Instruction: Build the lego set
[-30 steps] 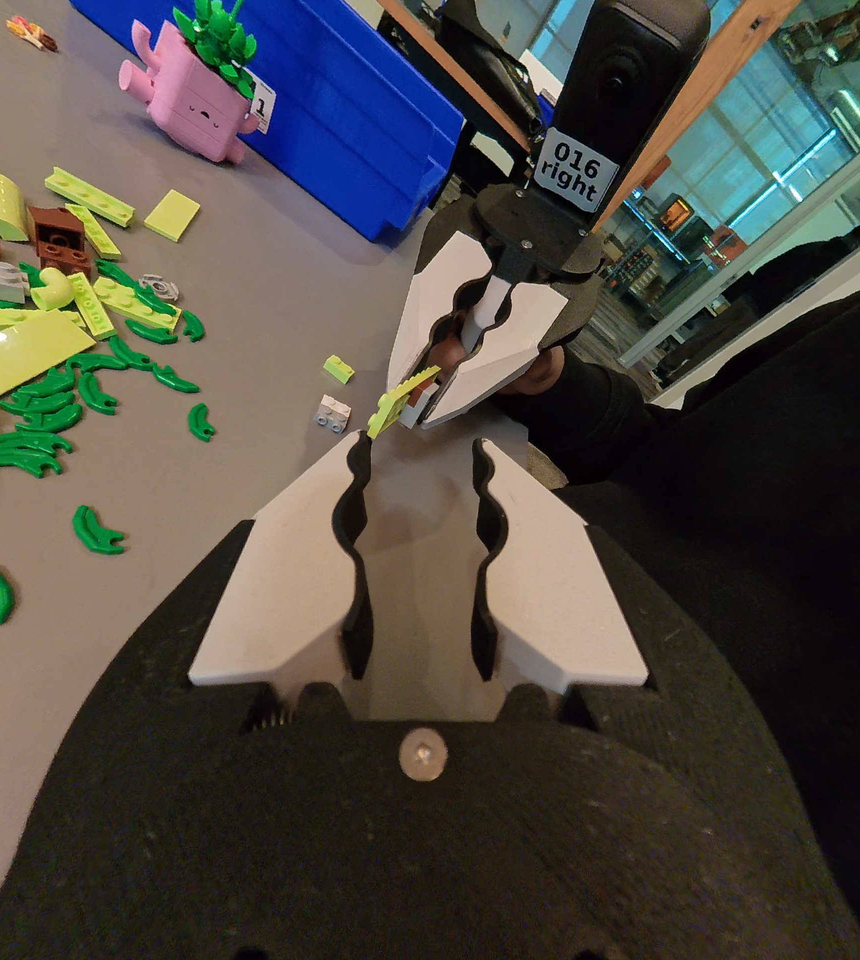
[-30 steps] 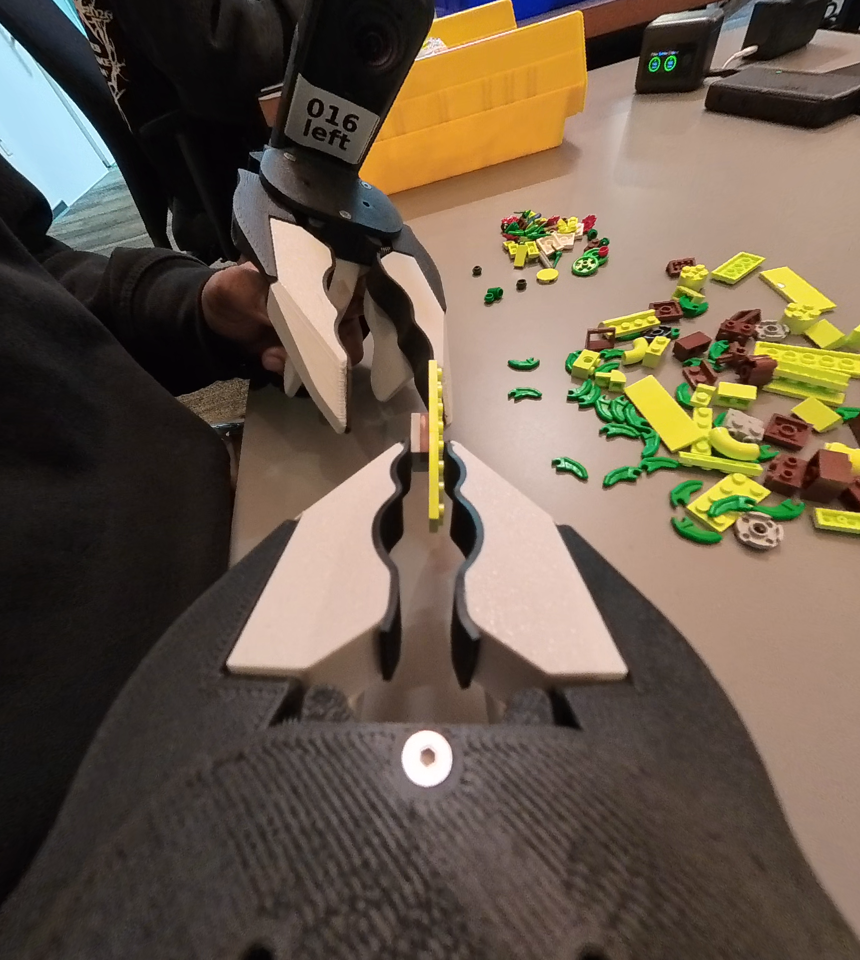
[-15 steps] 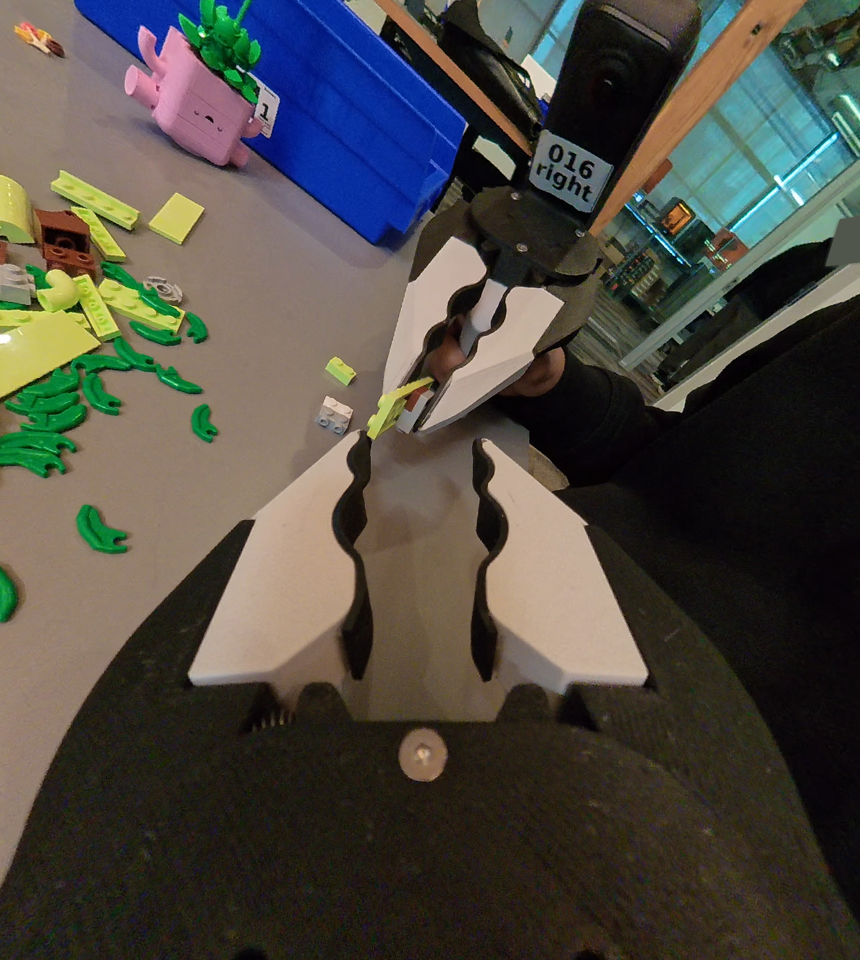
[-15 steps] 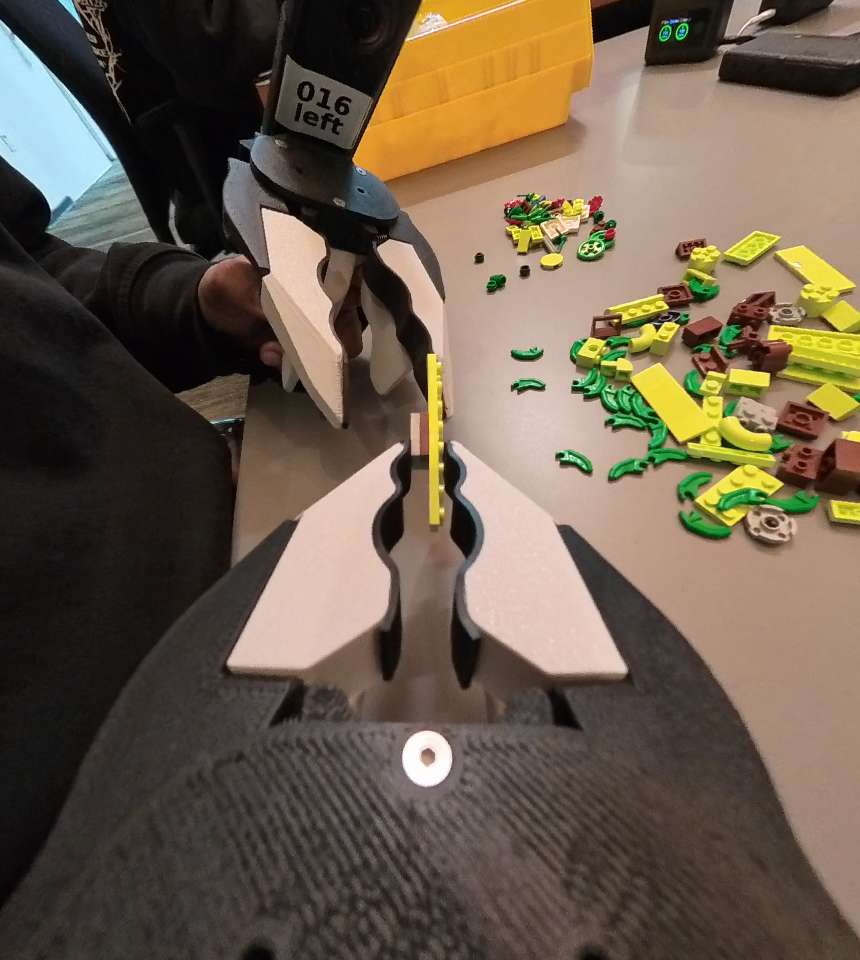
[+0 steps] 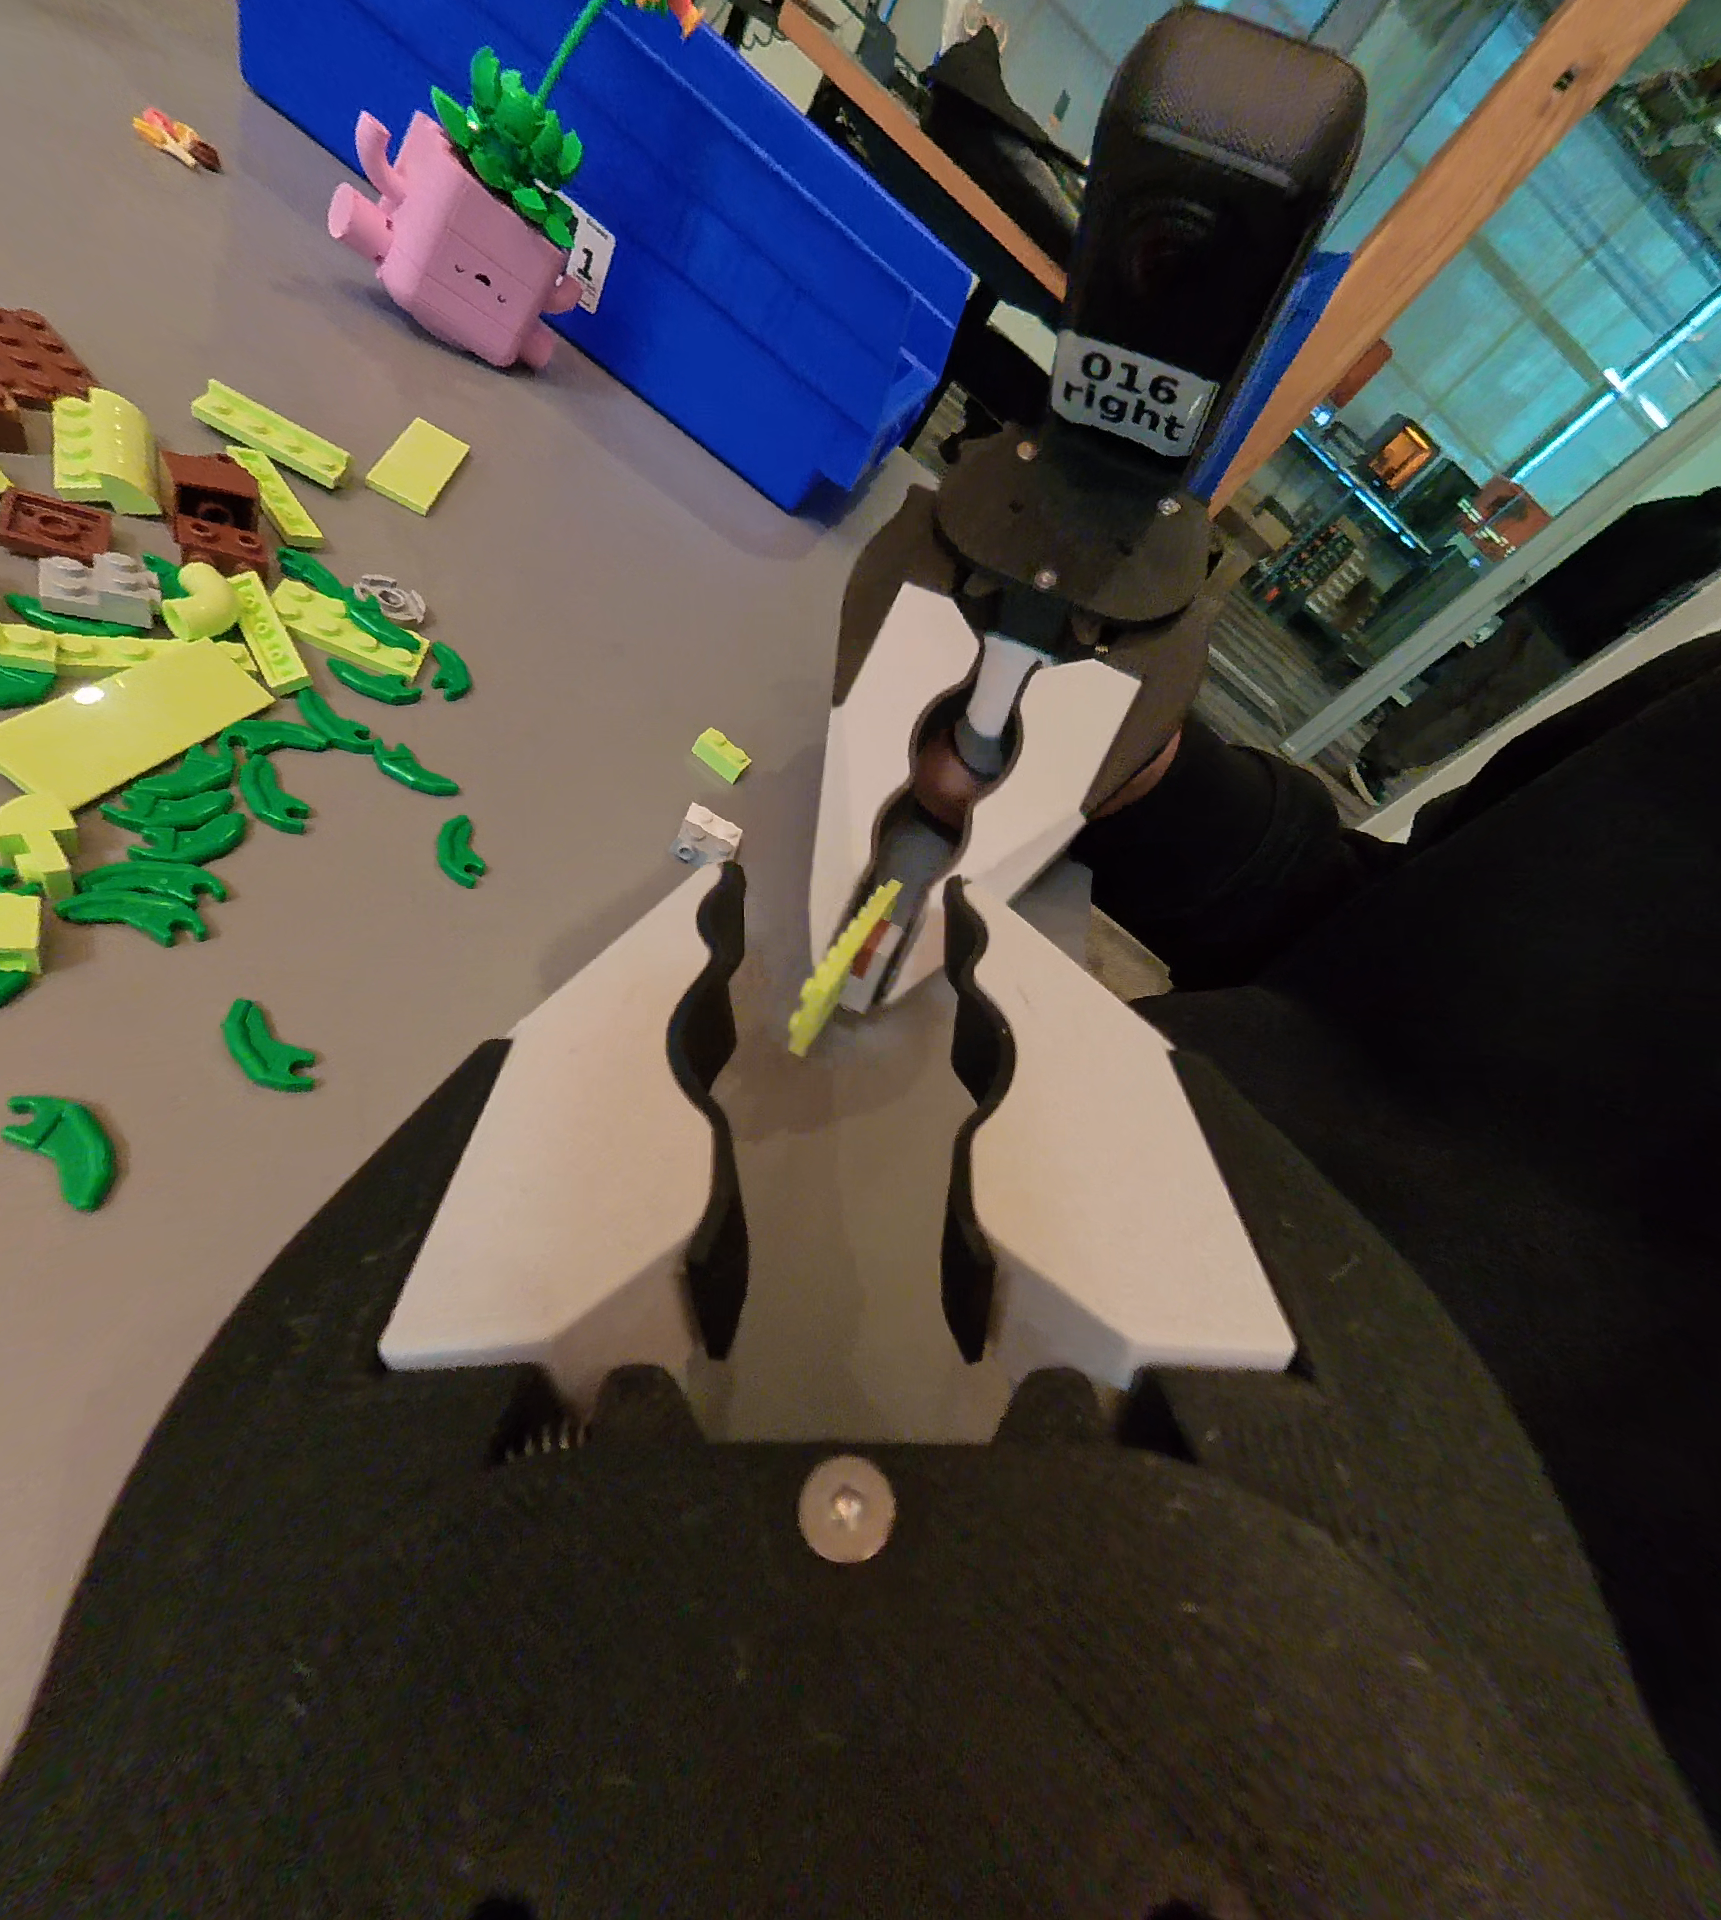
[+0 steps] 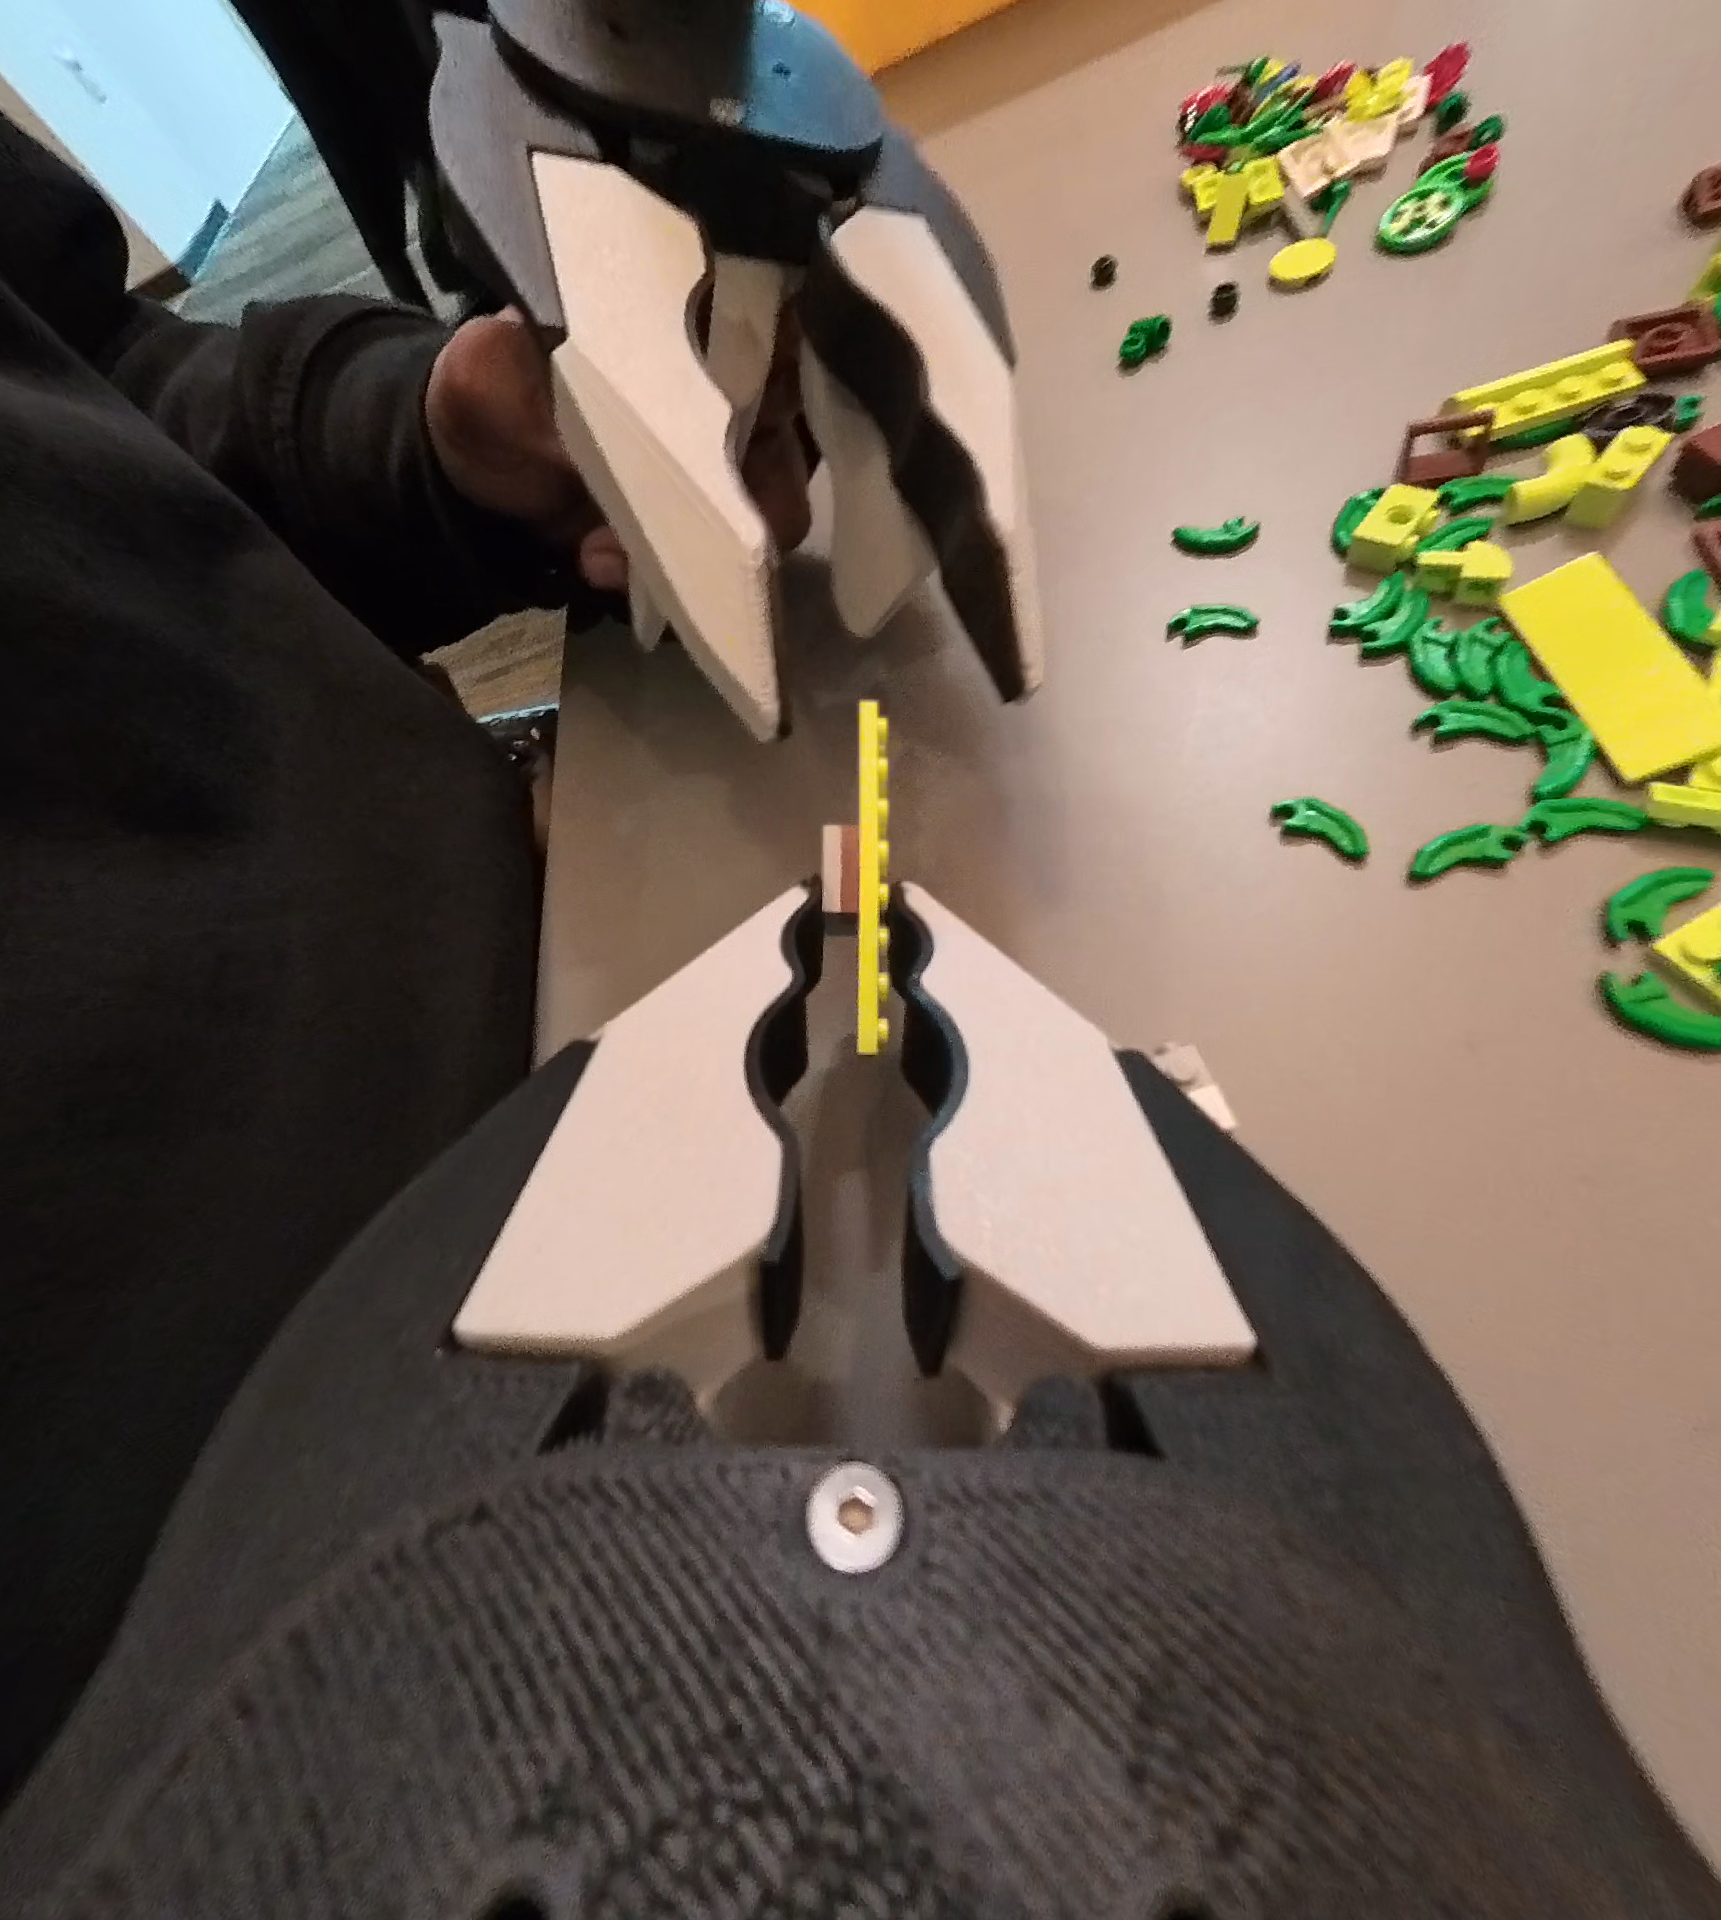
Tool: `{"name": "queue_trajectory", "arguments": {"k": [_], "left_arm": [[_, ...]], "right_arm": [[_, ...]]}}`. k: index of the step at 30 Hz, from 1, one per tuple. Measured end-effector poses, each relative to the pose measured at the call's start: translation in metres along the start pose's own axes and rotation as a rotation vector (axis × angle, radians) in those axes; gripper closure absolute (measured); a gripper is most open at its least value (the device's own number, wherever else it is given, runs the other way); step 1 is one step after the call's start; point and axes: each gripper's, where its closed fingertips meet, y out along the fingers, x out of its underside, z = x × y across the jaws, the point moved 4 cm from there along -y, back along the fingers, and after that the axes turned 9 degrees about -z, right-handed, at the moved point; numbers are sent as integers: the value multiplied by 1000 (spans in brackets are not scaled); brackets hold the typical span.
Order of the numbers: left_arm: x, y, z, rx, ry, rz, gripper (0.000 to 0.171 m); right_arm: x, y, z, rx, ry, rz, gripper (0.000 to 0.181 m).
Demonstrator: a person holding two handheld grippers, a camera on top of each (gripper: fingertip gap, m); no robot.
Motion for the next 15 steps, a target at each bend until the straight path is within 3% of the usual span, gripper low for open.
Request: {"name": "queue_trajectory", "arguments": {"k": [8,15], "left_arm": [[2,-4,-7,-80,35,-30,134],[4,-3,-7,-89,38,-50,135]], "right_arm": [[10,12,-1,-8,29,-117,172],[12,14,4,23,54,-131,172]]}}
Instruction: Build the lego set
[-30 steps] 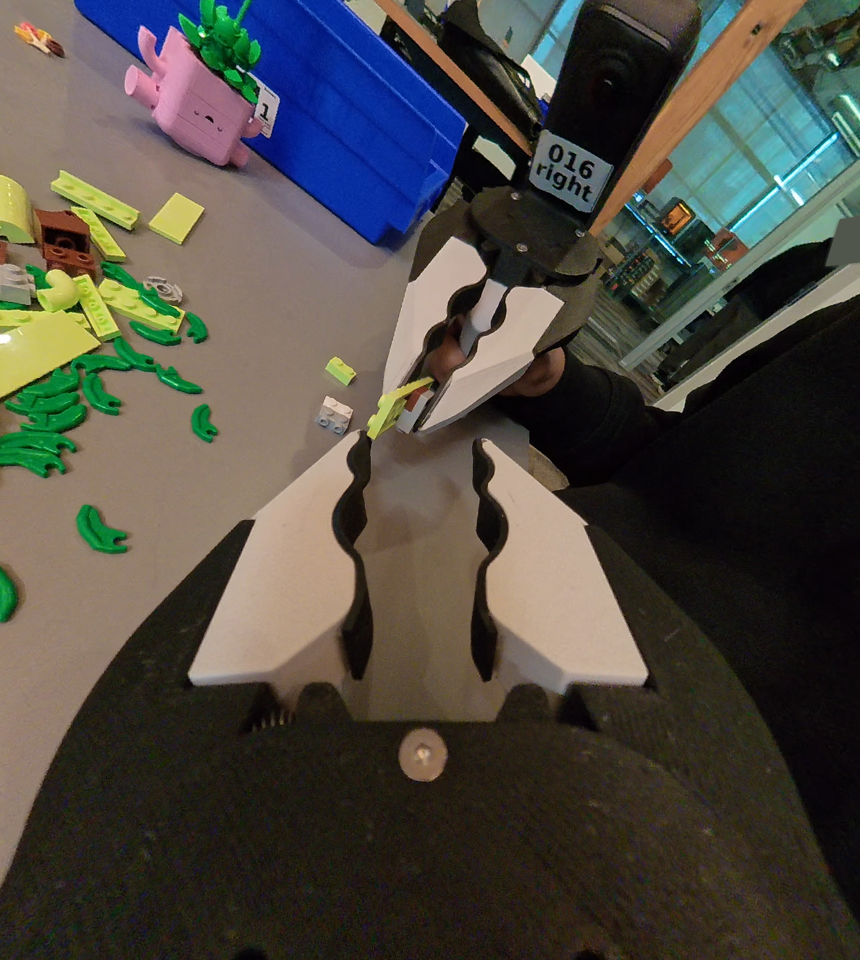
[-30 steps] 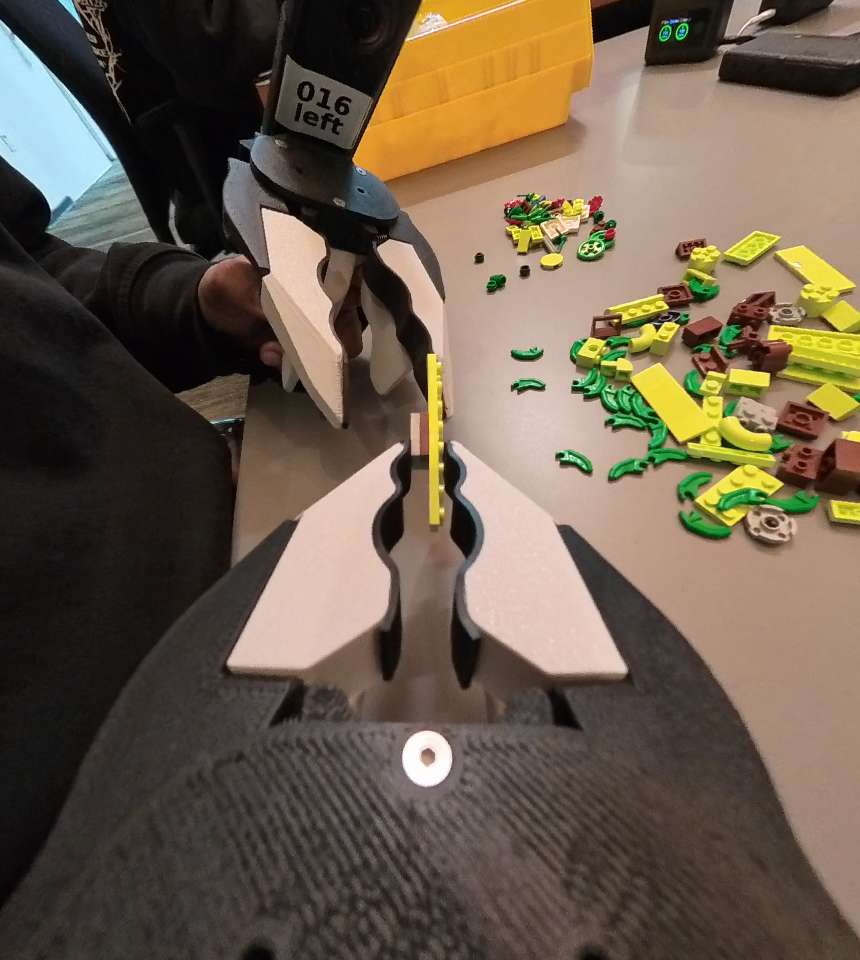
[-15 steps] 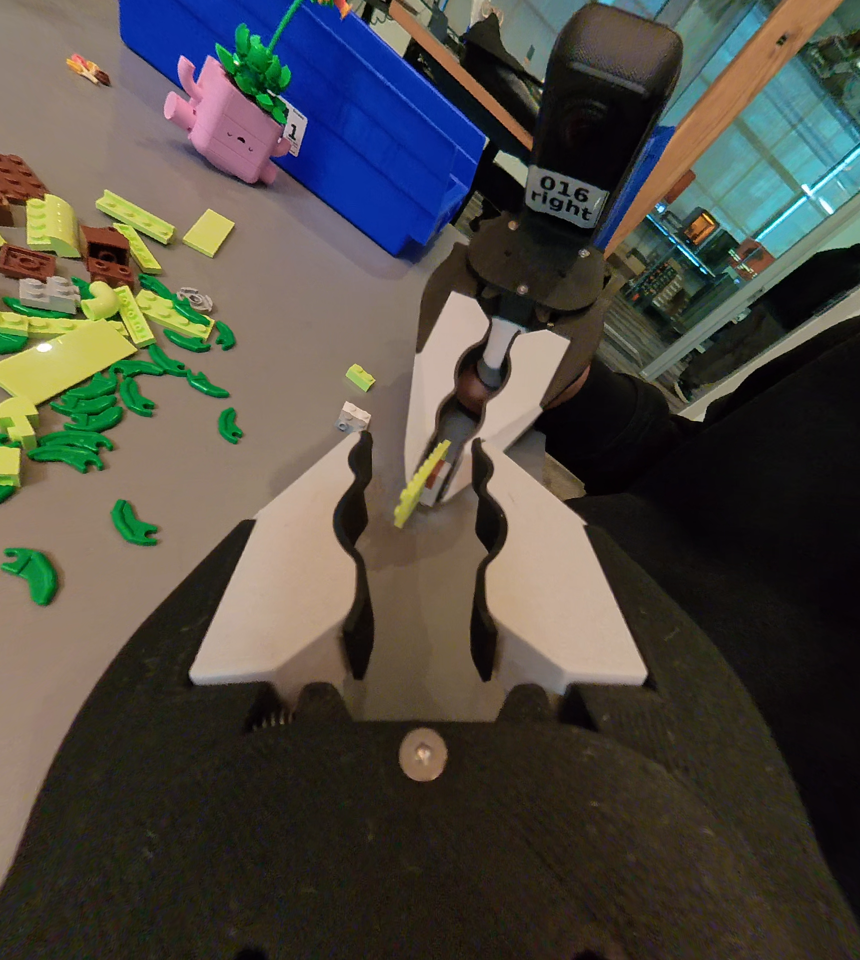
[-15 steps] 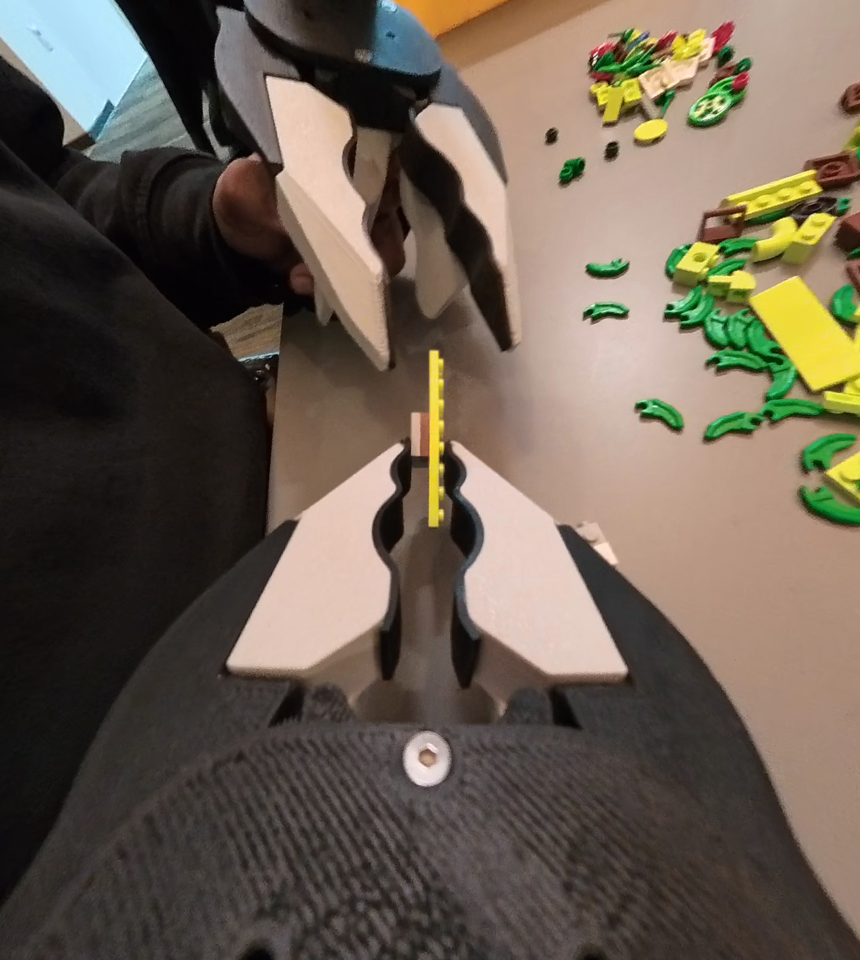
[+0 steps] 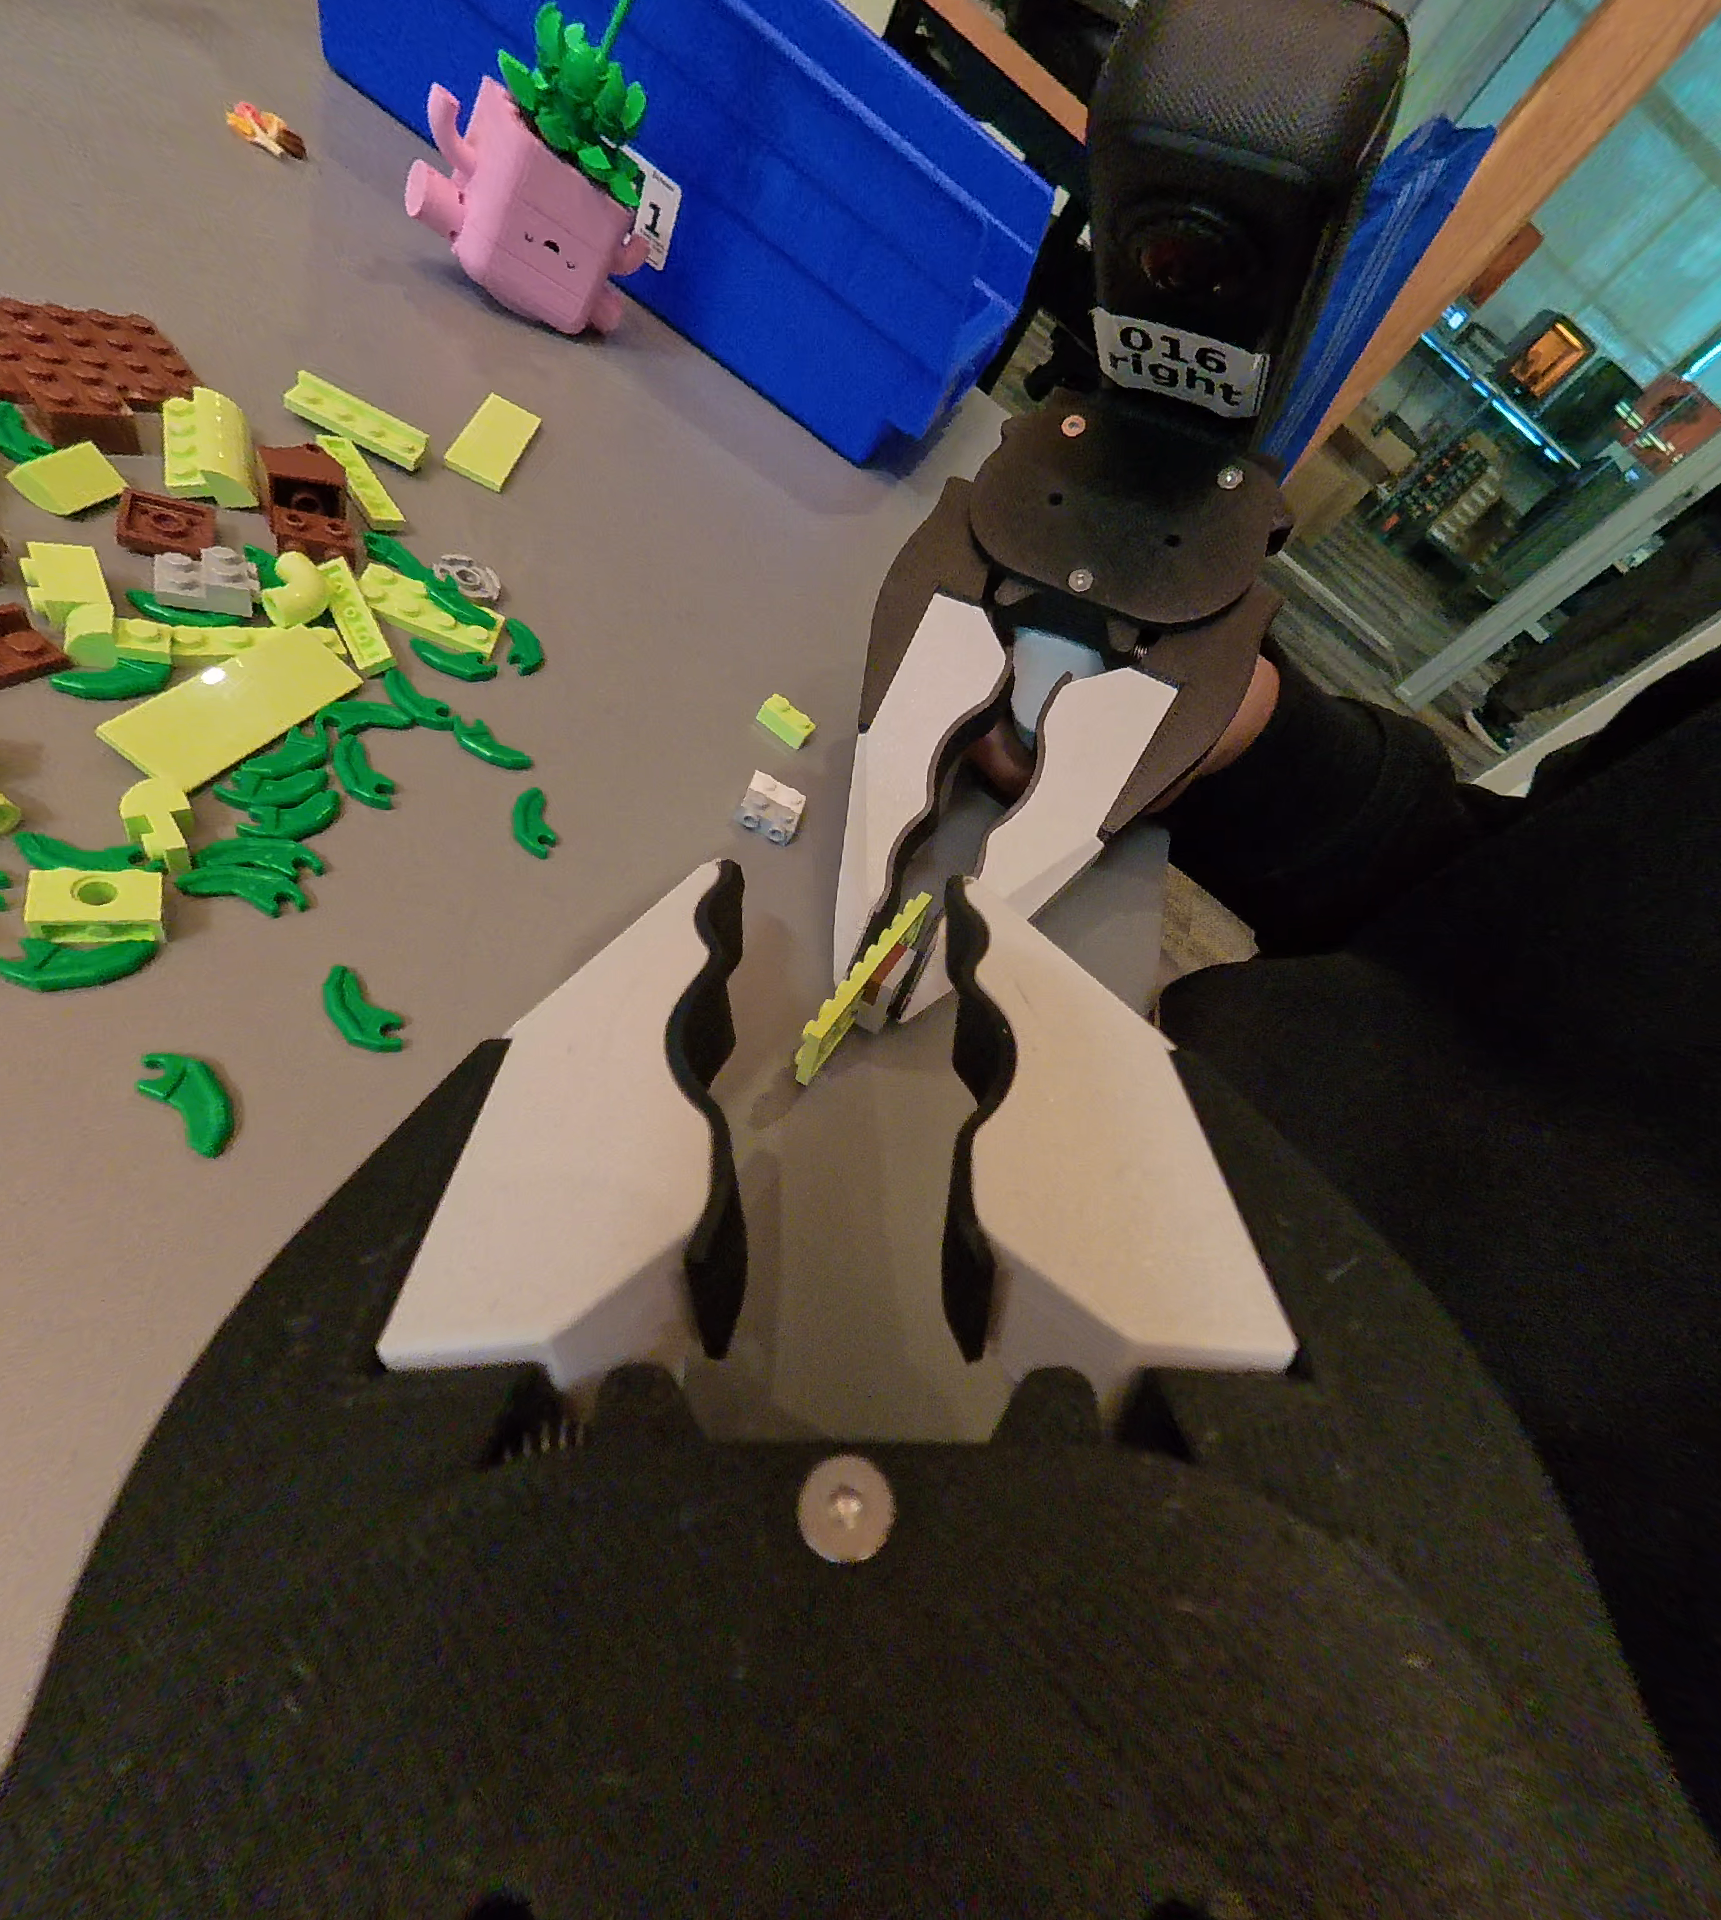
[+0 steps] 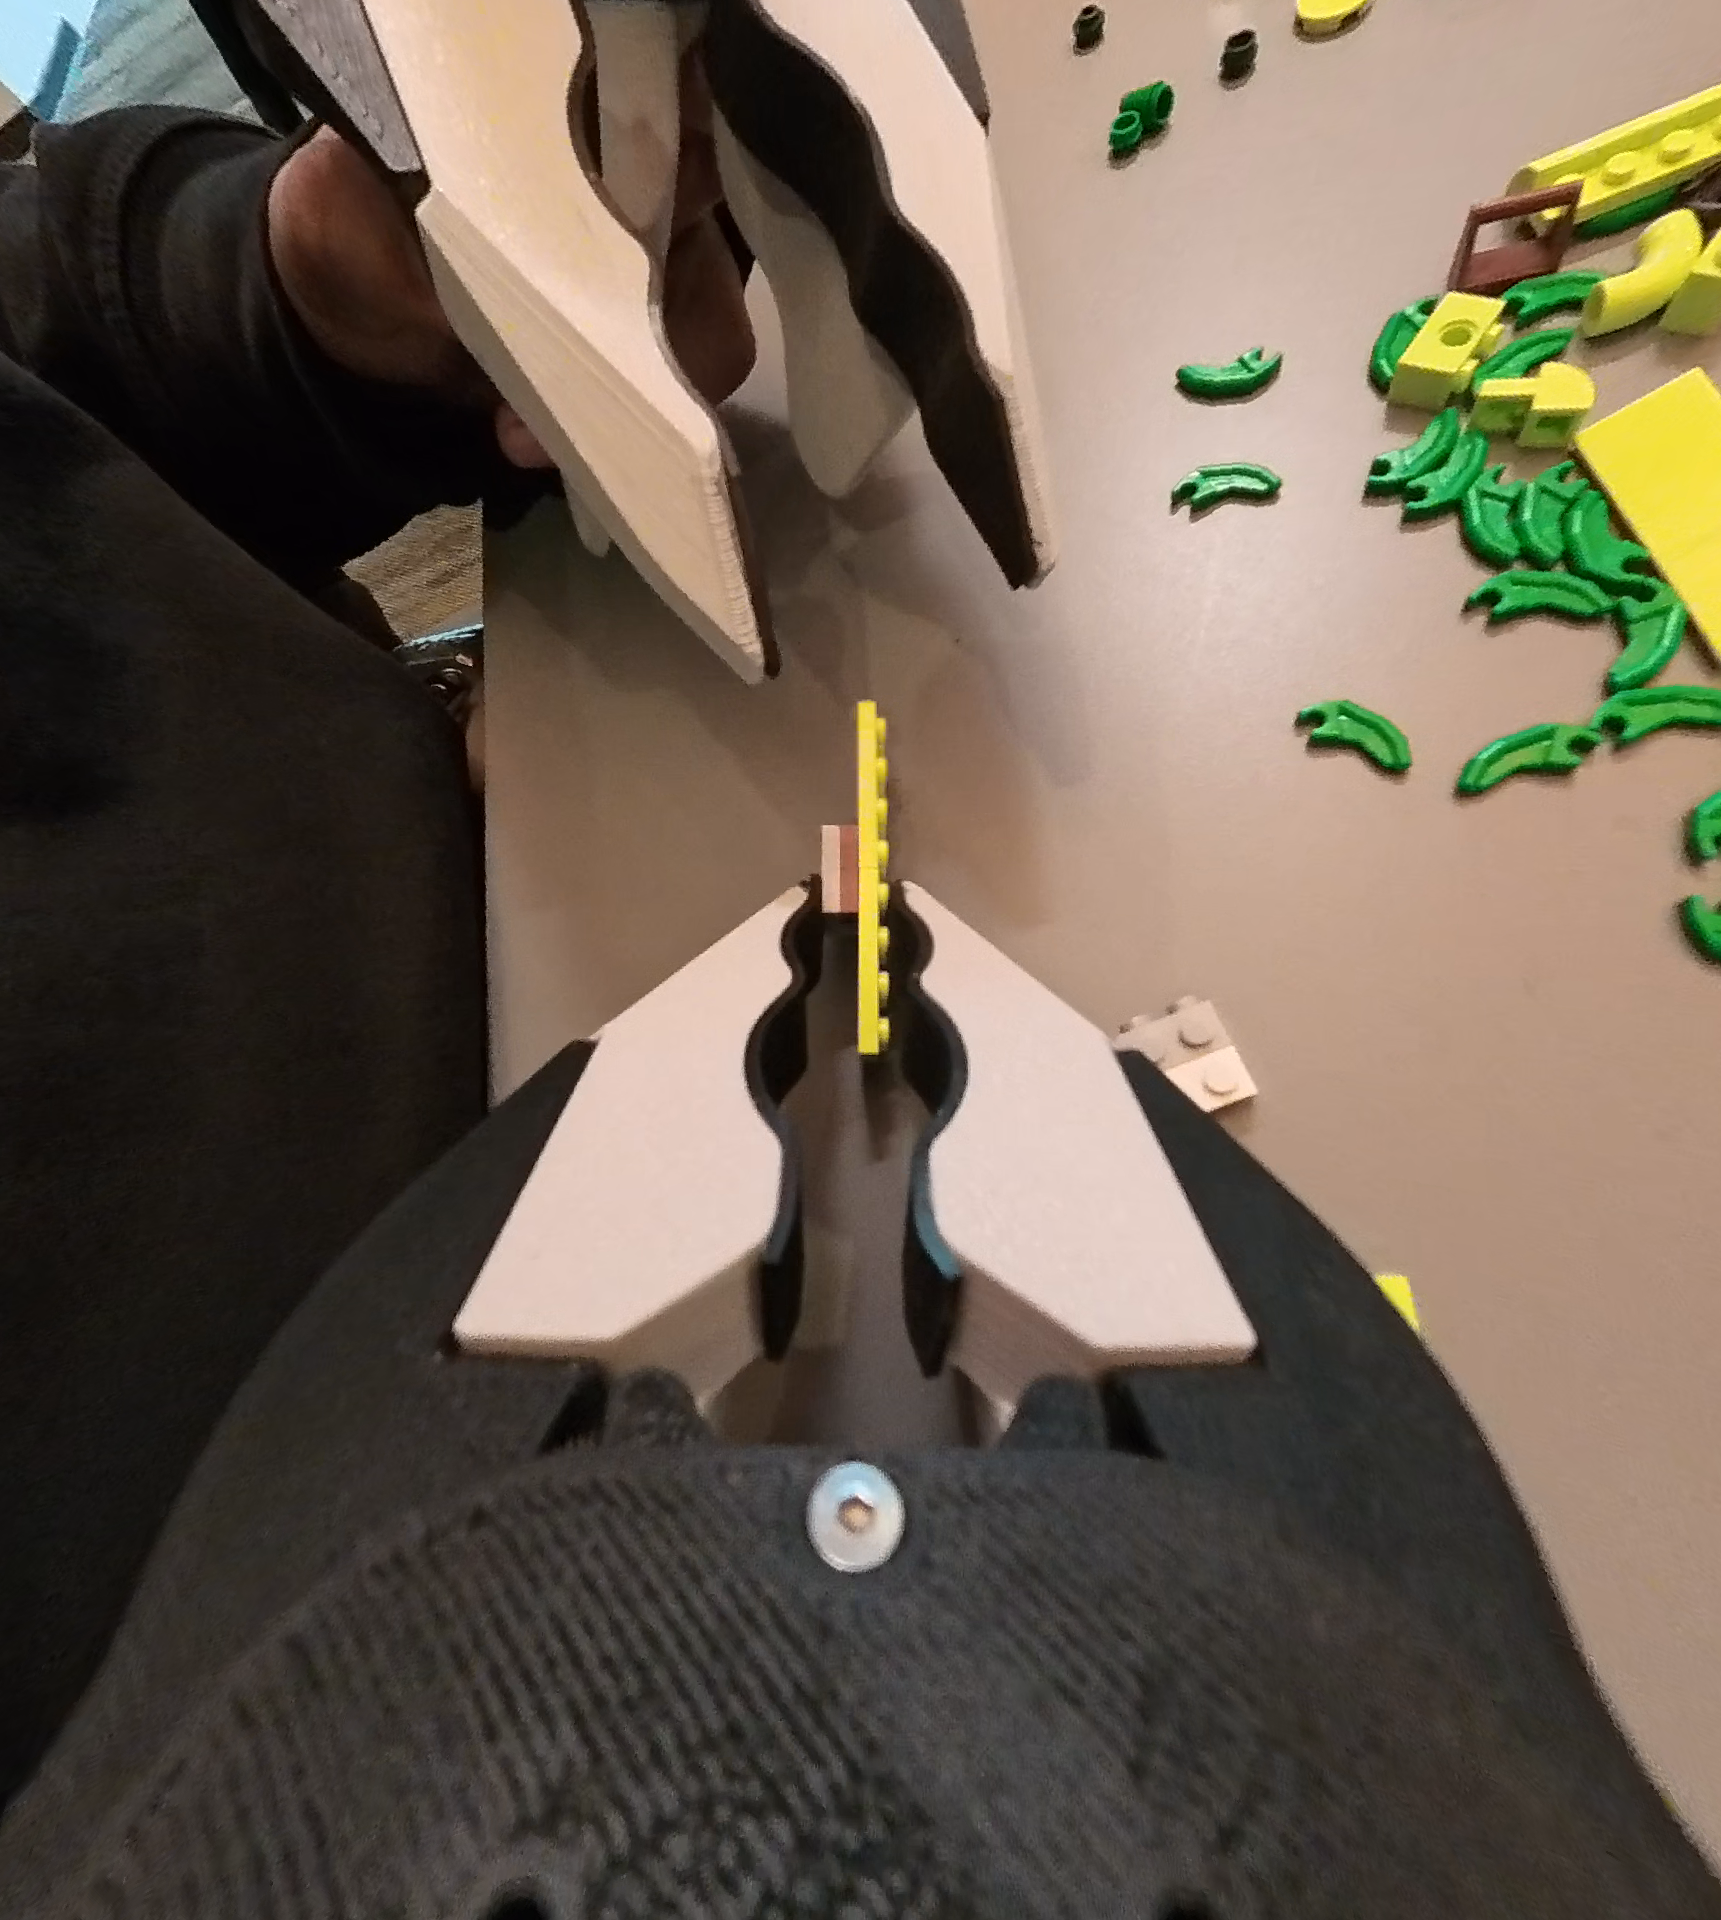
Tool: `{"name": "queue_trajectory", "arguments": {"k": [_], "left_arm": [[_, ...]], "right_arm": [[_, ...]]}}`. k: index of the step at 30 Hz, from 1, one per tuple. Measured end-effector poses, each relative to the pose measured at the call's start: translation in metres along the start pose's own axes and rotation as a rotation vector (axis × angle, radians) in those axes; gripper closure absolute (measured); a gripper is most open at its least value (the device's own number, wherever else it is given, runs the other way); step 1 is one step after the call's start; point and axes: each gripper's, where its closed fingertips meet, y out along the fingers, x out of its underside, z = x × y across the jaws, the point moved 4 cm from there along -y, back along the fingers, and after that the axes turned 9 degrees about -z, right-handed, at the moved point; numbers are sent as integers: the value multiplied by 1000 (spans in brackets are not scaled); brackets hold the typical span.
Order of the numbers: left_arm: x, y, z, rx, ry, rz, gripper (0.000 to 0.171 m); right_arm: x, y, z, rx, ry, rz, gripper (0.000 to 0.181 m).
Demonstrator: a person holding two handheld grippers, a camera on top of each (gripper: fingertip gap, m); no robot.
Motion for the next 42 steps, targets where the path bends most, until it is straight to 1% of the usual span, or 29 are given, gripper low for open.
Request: {"name": "queue_trajectory", "arguments": {"k": [10,17,20,23,27,29,33,36,42], "left_arm": [[2,-1,-3,-9,-21,-12,135],[3,0,-5,-11,-36,-26,135],[3,0,-6,-9,-42,-28,135],[3,0,-6,-8,-46,-27,135],[3,0,-6,-8,-49,-29,135],[3,0,-6,-8,-51,-26,135],[4,0,-7,-4,-57,-32,135],[4,1,-7,-2,-61,-38,135],[5,2,-7,0,-59,-48,135]], "right_arm": [[-1,-1,6,34,34,6,172],[-2,-3,10,40,66,27,166],[-4,-7,11,36,73,58,165],[-7,-14,11,20,83,120,160],[-10,-24,9,6,65,191,146],[-6,-25,9,51,17,168,144],[2,-18,9,150,-83,71,148],[4,-13,9,170,-103,34,151],[2,-16,10,158,-90,58,153]]}}
